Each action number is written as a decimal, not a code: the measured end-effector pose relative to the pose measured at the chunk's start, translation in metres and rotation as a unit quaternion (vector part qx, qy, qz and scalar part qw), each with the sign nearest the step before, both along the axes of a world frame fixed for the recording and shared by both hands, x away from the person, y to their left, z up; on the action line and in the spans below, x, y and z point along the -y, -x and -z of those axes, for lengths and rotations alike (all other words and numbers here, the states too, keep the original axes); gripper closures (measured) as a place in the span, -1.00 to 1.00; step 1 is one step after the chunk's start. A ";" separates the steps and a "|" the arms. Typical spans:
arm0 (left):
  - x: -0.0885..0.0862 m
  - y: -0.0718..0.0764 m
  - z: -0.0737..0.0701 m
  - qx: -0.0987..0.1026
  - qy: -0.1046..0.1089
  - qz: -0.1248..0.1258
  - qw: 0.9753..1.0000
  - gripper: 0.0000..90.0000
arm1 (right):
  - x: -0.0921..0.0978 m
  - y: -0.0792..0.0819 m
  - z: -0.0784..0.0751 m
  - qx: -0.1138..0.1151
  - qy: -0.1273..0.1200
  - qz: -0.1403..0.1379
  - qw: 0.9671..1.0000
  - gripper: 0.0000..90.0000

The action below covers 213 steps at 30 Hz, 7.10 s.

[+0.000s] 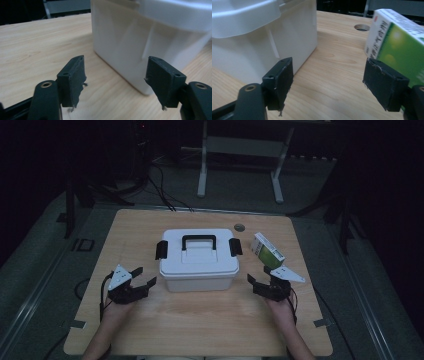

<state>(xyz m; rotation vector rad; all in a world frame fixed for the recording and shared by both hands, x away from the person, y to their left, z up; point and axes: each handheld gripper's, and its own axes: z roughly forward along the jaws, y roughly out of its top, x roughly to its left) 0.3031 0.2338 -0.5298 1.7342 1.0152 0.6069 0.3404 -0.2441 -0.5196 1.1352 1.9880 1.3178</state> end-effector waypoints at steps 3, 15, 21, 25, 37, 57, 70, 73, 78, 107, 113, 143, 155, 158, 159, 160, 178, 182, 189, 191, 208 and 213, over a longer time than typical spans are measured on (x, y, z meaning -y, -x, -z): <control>0.001 -0.009 -0.001 -0.009 0.001 0.006 1.000 -0.05 | -0.010 -0.009 0.004 -0.007 -0.006 -0.004 1.000 -0.28; 0.018 -0.039 0.003 -0.056 -0.005 0.023 0.998 0.76 | -0.031 -0.026 0.005 -0.005 0.049 -0.038 0.998 0.88; 0.025 -0.044 0.004 -0.047 -0.007 0.015 0.999 0.97 | -0.042 -0.035 0.005 -0.012 0.044 -0.044 0.998 1.00; 0.026 -0.046 0.003 -0.042 0.004 0.025 0.999 0.99 | -0.047 -0.036 0.005 -0.014 0.040 -0.050 0.998 1.00; 0.030 -0.047 0.004 -0.031 0.005 0.036 0.999 0.99 | -0.058 -0.037 0.004 -0.019 0.033 -0.071 0.997 1.00; 0.042 -0.023 -0.001 -0.050 -0.001 0.059 0.997 1.00 | -0.041 -0.004 0.002 -0.031 0.033 -0.089 0.995 1.00; 0.049 -0.003 -0.002 -0.060 0.004 0.073 0.995 1.00 | -0.028 0.025 0.001 -0.036 0.030 -0.098 0.994 1.00; 0.050 0.002 -0.002 -0.060 0.008 0.075 0.995 1.00 | -0.026 0.029 0.001 -0.037 0.027 -0.102 0.994 1.00; 0.052 0.010 -0.002 -0.057 0.001 0.082 0.995 1.00 | -0.023 0.036 0.002 -0.037 0.025 -0.105 0.993 1.00; 0.052 0.028 -0.004 -0.060 -0.009 0.113 0.992 1.00 | -0.014 0.059 0.003 -0.047 0.005 -0.109 0.993 1.00; 0.051 0.019 -0.004 -0.061 -0.007 0.113 0.992 1.00 | -0.017 0.052 0.003 -0.047 0.006 -0.107 0.993 1.00; 0.038 -0.005 -0.007 -0.067 -0.018 0.105 0.992 0.99 | -0.031 0.023 0.004 -0.048 -0.003 -0.102 0.994 1.00; 0.029 -0.011 -0.008 -0.094 -0.012 0.105 0.990 0.66 | -0.018 0.020 0.002 -0.041 -0.005 -0.089 0.995 1.00; 0.027 -0.014 -0.011 -0.118 -0.027 0.125 0.985 0.46 | -0.011 0.021 0.002 -0.039 -0.008 -0.080 0.996 0.82; 0.027 -0.014 -0.011 -0.118 -0.027 0.125 0.985 0.45 | -0.011 0.021 0.002 -0.039 -0.008 -0.080 0.996 0.82; 0.026 -0.017 -0.012 -0.127 -0.038 0.133 0.982 0.40 | -0.006 0.021 0.002 -0.037 -0.007 -0.076 0.996 0.62; 0.005 -0.038 -0.021 -0.215 -0.122 0.160 0.956 -0.03 | 0.029 0.028 0.006 -0.049 -0.036 -0.120 0.991 -0.70; 0.001 -0.039 -0.024 -0.227 -0.147 0.174 0.947 -0.08 | 0.039 0.026 0.013 -0.051 -0.032 -0.119 0.991 -0.70; 0.000 -0.040 -0.031 -0.262 -0.201 0.175 0.927 -0.13 | 0.051 0.030 0.018 -0.049 -0.019 -0.111 0.992 -0.70; 0.000 -0.040 -0.032 -0.273 -0.212 0.182 0.920 -0.13 | 0.052 0.032 0.019 -0.047 -0.016 -0.112 0.992 -0.70; -0.003 -0.034 -0.044 -0.323 -0.300 0.211 0.872 -0.13 | 0.055 0.030 0.024 -0.062 -0.018 -0.111 0.992 -0.70; -0.004 -0.033 -0.054 -0.334 -0.310 0.221 0.863 -0.13 | 0.054 0.031 0.024 -0.062 -0.016 -0.111 0.992 -0.70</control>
